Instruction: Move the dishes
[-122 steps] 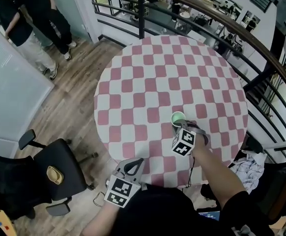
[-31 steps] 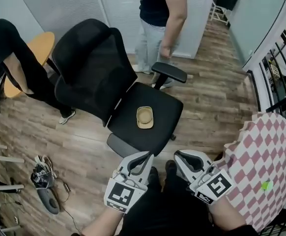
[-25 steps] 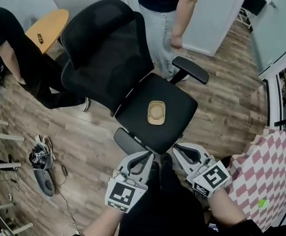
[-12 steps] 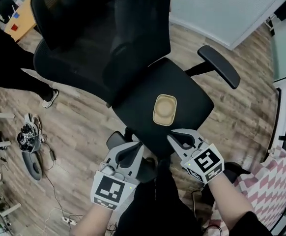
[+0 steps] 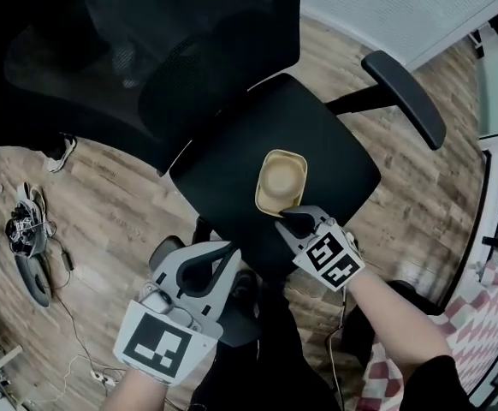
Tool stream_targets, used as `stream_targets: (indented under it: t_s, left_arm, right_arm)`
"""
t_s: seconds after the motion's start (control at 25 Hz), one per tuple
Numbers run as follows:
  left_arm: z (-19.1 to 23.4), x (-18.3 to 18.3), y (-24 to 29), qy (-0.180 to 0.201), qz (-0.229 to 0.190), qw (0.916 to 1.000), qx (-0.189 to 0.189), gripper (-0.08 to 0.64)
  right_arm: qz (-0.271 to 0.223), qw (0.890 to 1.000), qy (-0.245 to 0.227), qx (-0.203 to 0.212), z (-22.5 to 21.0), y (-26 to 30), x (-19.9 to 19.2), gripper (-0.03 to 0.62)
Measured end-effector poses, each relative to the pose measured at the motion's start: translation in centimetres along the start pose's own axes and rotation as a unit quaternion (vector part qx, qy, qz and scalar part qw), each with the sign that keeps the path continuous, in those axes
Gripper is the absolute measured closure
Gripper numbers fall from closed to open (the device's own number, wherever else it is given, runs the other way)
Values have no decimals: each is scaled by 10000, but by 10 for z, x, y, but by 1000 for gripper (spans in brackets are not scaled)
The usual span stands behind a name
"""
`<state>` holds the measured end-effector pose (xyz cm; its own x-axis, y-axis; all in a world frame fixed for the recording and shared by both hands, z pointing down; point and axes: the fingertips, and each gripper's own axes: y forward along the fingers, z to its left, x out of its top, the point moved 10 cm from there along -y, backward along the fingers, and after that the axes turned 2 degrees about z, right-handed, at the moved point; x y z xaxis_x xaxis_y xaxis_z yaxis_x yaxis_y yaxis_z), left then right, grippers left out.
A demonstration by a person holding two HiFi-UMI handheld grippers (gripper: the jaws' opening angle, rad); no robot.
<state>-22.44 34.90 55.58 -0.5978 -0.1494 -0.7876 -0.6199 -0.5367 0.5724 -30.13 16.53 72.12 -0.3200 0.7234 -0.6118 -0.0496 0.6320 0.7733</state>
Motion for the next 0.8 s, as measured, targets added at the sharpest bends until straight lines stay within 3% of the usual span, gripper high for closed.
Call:
stream_targets:
  t_s: [0.12, 0.2, 0.44, 0.8]
  left_arm:
    - [4, -6, 6, -117, -47, 9999, -12, 555]
    - [5, -9, 6, -62, -48, 10000, 39, 555]
    - [7, -20, 8, 168, 186, 9996, 115, 555]
    - [8, -26, 7, 189, 240, 9995, 121, 555]
  right_arm:
    - [288, 9995, 90, -14, -16, 23, -14, 551]
    - [521, 9986, 7, -41, -21, 34, -21, 510]
    - [1031, 9910, -748, -415, -34, 60, -31, 497]
    - [1730, 9720, -1496, -540, -35, 89, -36, 489]
